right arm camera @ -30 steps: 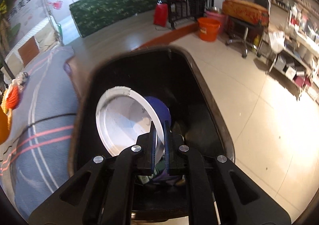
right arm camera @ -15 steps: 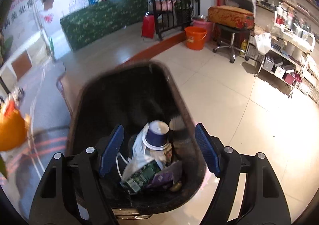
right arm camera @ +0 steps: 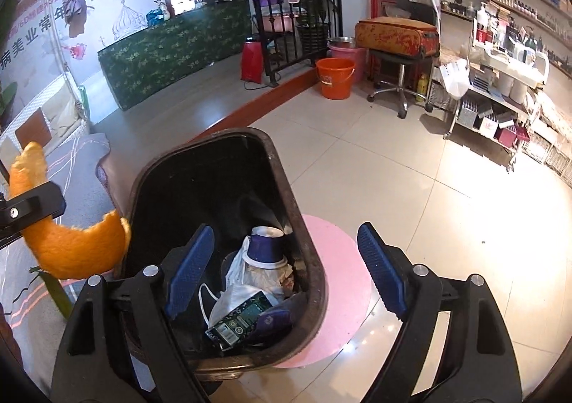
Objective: Collect trash
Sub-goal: 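Open the left tool over the black bin to drop the orange peel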
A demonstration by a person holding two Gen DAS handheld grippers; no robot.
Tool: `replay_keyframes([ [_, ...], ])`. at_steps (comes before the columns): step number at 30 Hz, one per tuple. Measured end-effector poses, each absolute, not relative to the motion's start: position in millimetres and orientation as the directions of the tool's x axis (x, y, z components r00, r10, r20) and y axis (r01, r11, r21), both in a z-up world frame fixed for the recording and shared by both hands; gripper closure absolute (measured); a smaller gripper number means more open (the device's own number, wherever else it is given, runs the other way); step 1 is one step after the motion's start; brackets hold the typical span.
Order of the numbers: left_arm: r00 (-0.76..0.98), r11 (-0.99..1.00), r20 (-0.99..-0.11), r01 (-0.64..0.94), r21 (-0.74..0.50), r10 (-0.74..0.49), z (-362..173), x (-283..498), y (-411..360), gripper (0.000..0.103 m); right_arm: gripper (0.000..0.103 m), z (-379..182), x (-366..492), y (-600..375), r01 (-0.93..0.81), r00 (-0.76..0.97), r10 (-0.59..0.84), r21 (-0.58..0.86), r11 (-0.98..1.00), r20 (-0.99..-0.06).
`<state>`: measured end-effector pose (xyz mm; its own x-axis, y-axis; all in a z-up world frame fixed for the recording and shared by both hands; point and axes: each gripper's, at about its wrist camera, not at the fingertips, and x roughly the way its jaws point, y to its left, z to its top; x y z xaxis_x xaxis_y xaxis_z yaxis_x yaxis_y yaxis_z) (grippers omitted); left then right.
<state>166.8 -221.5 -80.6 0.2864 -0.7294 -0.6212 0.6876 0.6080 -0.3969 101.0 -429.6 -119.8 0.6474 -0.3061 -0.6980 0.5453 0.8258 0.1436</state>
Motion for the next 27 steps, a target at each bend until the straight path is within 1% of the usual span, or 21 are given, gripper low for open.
replay_keyframes([
  [6,0.232,0.582,-0.644,0.704,-0.406,-0.729,-94,163,-235,0.066,0.02,-122,93,-442,0.59,0.629,-0.346,0.138,0.795,-0.696],
  [7,0.225,0.584,-0.653,0.705,-0.404,-0.723,-99,161,-238,0.065,0.018,-122,92,-444,0.601,0.623,-0.359,0.132,0.788,-0.695],
  [12,0.201,0.594,-0.69,0.702,-0.394,-0.696,-115,164,-251,0.063,0.017,-126,89,-456,0.641,0.604,-0.377,0.146,0.754,-0.702],
  [14,0.199,0.605,-0.711,0.702,-0.377,-0.674,-121,164,-258,0.058,0.017,-126,88,-458,0.646,0.604,-0.376,0.156,0.747,-0.703],
  [15,0.196,0.606,-0.716,0.702,-0.374,-0.67,-122,165,-260,0.052,0.017,-126,89,-458,0.647,0.604,-0.377,0.155,0.747,-0.702],
  [16,0.193,0.604,-0.719,0.704,-0.373,-0.668,-123,165,-261,0.044,0.017,-127,88,-458,0.648,0.603,-0.38,0.153,0.746,-0.701],
  [17,0.197,0.604,-0.719,0.708,-0.366,-0.667,-123,164,-262,0.039,0.017,-127,88,-458,0.648,0.602,-0.382,0.15,0.746,-0.701],
  [19,0.215,0.603,-0.713,0.718,-0.347,-0.667,-118,159,-260,0.025,0.017,-127,88,-460,0.652,0.6,-0.385,0.15,0.744,-0.701],
  [20,0.224,0.601,-0.709,0.724,-0.339,-0.669,-116,157,-259,0.022,0.017,-127,87,-458,0.655,0.599,-0.387,0.151,0.741,-0.701],
  [21,0.233,0.6,-0.705,0.73,-0.328,-0.669,-112,154,-258,0.017,0.017,-127,87,-460,0.657,0.599,-0.389,0.152,0.738,-0.7],
  [27,0.314,0.622,-0.675,0.734,-0.274,-0.668,-92,140,-238,0.009,0.016,-124,87,-461,0.658,0.608,-0.387,0.167,0.734,-0.693],
])
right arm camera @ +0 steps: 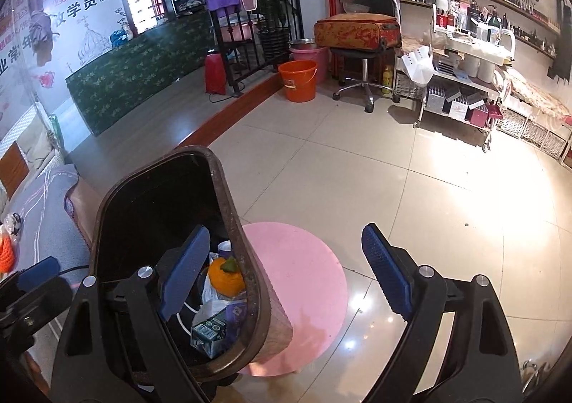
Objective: Collect trash
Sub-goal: 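Open the left tool over the black bin to drop the orange peel, then move both tools back over the remaining trash on the bed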
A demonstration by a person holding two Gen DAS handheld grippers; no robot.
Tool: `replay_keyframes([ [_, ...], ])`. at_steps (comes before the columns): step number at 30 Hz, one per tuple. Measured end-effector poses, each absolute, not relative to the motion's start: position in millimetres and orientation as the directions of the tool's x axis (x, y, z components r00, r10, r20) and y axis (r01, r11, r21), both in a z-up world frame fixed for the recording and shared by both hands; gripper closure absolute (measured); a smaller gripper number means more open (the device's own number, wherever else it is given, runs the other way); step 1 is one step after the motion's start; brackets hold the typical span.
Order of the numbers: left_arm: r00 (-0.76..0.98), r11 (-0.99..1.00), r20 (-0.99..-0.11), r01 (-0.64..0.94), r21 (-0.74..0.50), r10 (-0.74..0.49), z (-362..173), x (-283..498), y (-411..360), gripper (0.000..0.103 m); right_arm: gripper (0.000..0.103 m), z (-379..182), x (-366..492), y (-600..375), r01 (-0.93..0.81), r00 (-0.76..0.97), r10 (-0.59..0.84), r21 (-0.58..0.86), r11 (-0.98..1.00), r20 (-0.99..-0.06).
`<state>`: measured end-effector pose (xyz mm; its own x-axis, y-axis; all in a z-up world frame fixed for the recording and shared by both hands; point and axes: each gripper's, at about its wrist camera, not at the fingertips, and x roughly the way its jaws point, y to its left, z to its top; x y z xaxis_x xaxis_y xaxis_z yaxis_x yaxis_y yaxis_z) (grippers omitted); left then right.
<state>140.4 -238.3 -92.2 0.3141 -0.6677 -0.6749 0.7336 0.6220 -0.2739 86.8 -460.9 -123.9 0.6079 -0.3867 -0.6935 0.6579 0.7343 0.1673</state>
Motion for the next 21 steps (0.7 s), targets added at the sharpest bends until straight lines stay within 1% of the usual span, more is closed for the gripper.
replay_keyframes([
  [4,0.366,0.647,-0.651,0.718,-0.257,-0.665,-79,135,-218,0.006,0.015,-121,93,-449,0.627,0.629,-0.37,0.165,0.761,-0.684],
  [6,0.382,0.655,-0.644,0.713,-0.251,-0.663,-75,135,-211,0.006,0.013,-119,98,-442,0.606,0.642,-0.357,0.163,0.778,-0.679],
  [11,0.422,0.697,-0.64,0.669,-0.258,-0.642,-72,139,-181,0.006,0.013,-114,108,-422,0.549,0.676,-0.31,0.176,0.817,-0.668],
  [18,0.526,0.783,-0.642,0.59,-0.198,-0.559,-68,144,-140,0.006,0.013,-109,126,-381,0.437,0.717,-0.23,0.167,0.884,-0.658],
  [21,0.587,0.828,-0.646,0.546,-0.128,-0.487,-65,146,-125,0.006,0.013,-103,134,-363,0.379,0.739,-0.184,0.174,0.909,-0.648],
])
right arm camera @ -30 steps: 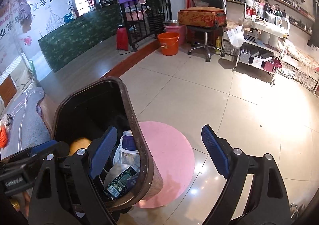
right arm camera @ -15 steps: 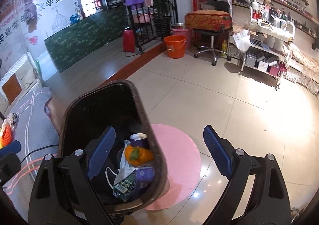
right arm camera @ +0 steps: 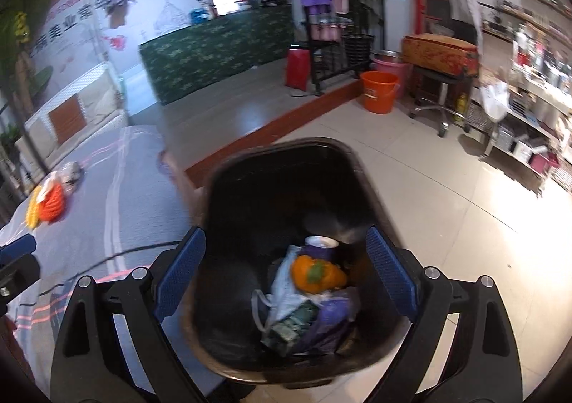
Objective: Collect trash
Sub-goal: 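Move both tools back over the remaining trash on the bed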
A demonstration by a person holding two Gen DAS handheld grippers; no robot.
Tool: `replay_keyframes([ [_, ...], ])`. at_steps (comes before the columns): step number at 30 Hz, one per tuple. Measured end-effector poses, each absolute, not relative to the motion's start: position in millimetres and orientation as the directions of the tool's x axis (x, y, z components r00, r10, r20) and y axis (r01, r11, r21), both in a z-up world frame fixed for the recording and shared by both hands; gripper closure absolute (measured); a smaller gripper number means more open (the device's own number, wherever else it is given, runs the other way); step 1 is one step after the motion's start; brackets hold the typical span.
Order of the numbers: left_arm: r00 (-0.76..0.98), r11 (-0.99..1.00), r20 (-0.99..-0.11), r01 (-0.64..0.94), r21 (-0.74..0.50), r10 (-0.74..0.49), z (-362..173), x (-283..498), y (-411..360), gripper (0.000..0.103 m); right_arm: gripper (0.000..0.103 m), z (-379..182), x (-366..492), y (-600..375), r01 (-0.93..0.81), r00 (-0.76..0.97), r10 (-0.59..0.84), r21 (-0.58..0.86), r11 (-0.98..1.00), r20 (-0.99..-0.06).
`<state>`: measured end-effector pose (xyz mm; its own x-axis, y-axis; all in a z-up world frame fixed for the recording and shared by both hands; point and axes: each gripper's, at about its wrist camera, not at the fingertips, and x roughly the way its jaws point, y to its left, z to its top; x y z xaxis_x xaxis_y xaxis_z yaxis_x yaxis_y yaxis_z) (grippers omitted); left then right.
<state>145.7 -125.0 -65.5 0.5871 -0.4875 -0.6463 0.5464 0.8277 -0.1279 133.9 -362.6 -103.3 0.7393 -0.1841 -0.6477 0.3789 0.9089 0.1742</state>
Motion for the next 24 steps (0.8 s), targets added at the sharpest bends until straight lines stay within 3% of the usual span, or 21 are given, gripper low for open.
replay_keyframes([
  [20,0.737,0.983,-0.666,0.183,0.034,-0.114,-61,221,48,0.006,0.01,-46,230,-219,-0.044,0.799,0.156,0.202,0.978,-0.581],
  [24,0.742,0.992,-0.66,0.12,-0.04,-0.117,-61,244,83,0.006,0.01,-41,249,-188,-0.104,0.794,0.197,0.191,0.976,-0.575],
])
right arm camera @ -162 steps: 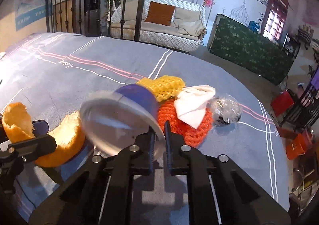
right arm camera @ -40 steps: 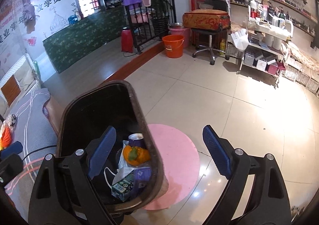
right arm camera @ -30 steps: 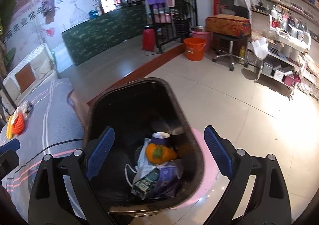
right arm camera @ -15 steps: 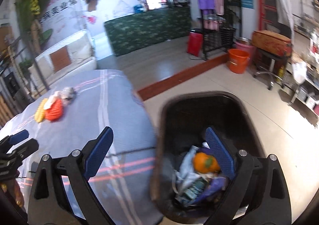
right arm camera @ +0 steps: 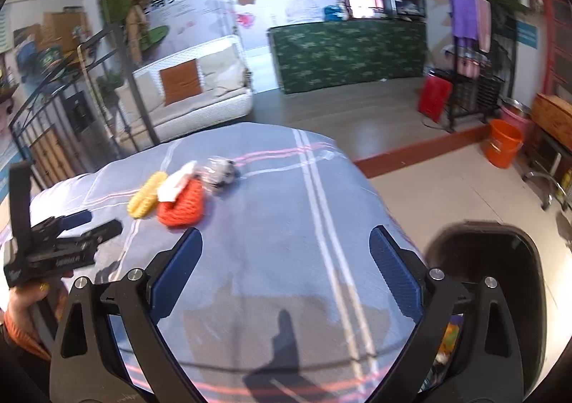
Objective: Collect trash
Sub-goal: 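Move both tools back over the remaining trash on the bed, then grasp the yellow foam fruit net with the left tool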
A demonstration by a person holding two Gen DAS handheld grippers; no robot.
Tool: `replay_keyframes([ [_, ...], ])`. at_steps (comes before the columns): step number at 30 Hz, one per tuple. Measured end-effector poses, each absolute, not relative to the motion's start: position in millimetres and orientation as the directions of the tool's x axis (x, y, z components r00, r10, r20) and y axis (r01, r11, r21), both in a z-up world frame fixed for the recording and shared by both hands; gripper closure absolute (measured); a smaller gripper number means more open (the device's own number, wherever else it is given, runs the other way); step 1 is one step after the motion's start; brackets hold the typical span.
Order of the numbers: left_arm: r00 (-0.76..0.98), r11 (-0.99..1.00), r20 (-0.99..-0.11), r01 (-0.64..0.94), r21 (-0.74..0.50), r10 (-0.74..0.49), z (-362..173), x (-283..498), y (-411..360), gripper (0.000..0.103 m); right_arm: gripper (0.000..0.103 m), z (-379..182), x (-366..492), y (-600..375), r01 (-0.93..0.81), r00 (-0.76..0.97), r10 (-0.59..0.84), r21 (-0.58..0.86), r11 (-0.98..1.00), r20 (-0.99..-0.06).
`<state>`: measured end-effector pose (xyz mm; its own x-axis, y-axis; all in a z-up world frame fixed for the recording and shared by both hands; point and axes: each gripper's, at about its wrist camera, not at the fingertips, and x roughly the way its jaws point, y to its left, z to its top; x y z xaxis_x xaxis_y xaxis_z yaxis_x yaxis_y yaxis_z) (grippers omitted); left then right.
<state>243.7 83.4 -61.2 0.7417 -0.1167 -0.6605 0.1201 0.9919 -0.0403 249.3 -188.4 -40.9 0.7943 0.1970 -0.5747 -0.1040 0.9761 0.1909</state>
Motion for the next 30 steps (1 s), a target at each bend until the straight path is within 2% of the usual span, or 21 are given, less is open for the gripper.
replay_keyframes([
  [5,0.738,0.998,-0.673,0.066,-0.004,-0.052,-77,273,105,0.006,0.01,-40,260,-164,-0.148,0.782,0.236,0.196,0.969,-0.577],
  [9,0.704,0.996,-0.71,0.054,0.067,0.009,-92,296,103,0.019,0.01,-46,269,-154,-0.153,0.764,0.235,0.185,0.971,-0.6],
  [12,0.657,0.994,-0.752,0.045,0.103,0.048,-104,313,101,0.022,0.01,-47,280,-147,-0.16,0.751,0.239,0.182,0.97,-0.615],
  [15,0.631,0.996,-0.775,0.021,0.081,0.05,-111,327,109,0.037,0.01,-44,290,-142,-0.179,0.745,0.256,0.185,0.966,-0.616],
  [19,0.646,0.998,-0.761,0.018,-0.055,-0.054,-101,324,124,0.075,0.01,-46,309,-123,-0.22,0.726,0.294,0.194,0.956,-0.622],
  [20,0.659,0.999,-0.75,0.017,-0.052,-0.05,-97,321,126,0.078,0.01,-47,315,-114,-0.238,0.717,0.309,0.197,0.951,-0.625],
  [24,0.722,0.997,-0.69,-0.001,-0.074,-0.051,-89,302,133,0.081,0.01,-47,332,-87,-0.285,0.708,0.337,0.185,0.94,-0.621],
  [30,0.761,0.99,-0.646,-0.044,-0.131,-0.051,-84,292,149,0.082,0.012,-58,365,-32,-0.333,0.688,0.318,0.105,0.937,-0.653],
])
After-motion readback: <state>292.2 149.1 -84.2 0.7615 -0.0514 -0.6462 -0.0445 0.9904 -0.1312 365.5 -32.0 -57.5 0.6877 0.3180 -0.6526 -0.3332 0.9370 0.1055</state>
